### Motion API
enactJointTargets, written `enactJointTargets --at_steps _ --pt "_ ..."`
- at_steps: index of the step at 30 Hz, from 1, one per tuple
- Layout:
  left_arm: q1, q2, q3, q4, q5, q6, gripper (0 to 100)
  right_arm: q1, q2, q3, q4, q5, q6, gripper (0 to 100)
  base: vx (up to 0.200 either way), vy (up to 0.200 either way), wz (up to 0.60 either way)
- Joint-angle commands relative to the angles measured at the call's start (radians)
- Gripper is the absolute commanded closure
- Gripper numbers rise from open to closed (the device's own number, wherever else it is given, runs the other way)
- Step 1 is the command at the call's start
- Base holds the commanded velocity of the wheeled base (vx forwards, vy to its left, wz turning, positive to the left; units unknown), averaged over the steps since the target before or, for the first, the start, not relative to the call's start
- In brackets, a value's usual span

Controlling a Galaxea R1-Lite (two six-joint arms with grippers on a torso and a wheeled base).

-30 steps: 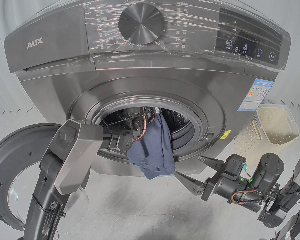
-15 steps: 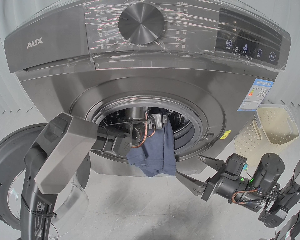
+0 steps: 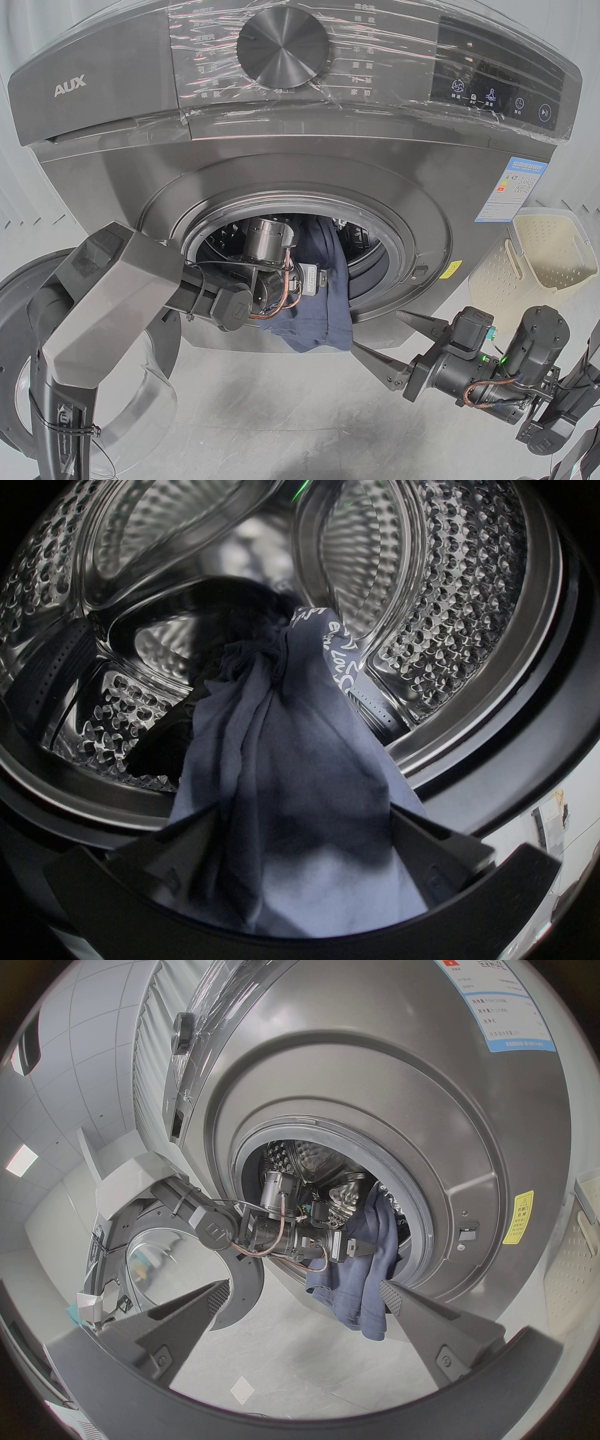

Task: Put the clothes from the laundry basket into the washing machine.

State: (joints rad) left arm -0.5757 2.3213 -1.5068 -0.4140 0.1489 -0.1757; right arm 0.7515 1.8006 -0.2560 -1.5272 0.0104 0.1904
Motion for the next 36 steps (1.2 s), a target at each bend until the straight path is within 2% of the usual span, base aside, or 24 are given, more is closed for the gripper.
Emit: enactJointTargets --at_steps 1,8,12,14,19,22,23,27,30,32,36 --pt "0.007 0.069 -0.056 -0.017 -0.019 -0.005 100 0.002 0.0 0.0 -0.001 0.0 0.0 0 0.0 0.0 0.0" --pt "0.005 0.101 -0.131 -0.029 -0.028 -0.021 100 0.0 0.0 -0.002 -0.001 0.0 0.0 0 0.0 0.0 0.0" --pt "0.016 0.136 -0.262 -0.078 -0.009 -0.083 100 0.0 0.0 -0.002 -0.001 0.0 0.0 0 0.0 0.0 0.0" --pt "0.034 0.159 -0.351 -0.115 0.021 -0.114 100 0.0 -0.001 -0.002 -0.001 0.0 0.0 0 0.0 0.0 0.0" --pt "0.065 0.204 -0.49 -0.169 0.073 -0.117 100 0.0 -0.004 0.0 -0.001 0.002 0.001 0 0.0 0.0 0.0" --pt "0.066 0.199 -0.486 -0.17 0.078 -0.117 100 0.0 -0.004 -0.002 -0.001 0.0 0.001 0 0.0 0.0 0.0" --pt "0.065 0.198 -0.483 -0.169 0.078 -0.119 0 0.0 -0.004 -0.002 -0.001 0.002 0.001 0 0.0 0.0 0.0" --pt "0.048 0.156 -0.388 -0.149 0.075 -0.116 0 0.0 -0.004 -0.002 -0.001 0.002 0.001 0 0.0 0.0 0.0" --pt "0.017 0.122 -0.285 -0.149 0.041 -0.113 0 0.0 -0.004 -0.002 -0.001 0.002 0.001 0 0.0 0.0 0.0" --pt "0.007 0.121 -0.247 -0.155 0.017 -0.111 0 0.0 -0.004 0.0 -0.001 0.002 0.001 0 0.0 0.0 0.0" --pt "-0.01 0.122 -0.22 -0.17 0.012 -0.107 0 0.0 -0.004 0.001 -0.001 0.002 0.001 0 0.0 0.0 0.0"
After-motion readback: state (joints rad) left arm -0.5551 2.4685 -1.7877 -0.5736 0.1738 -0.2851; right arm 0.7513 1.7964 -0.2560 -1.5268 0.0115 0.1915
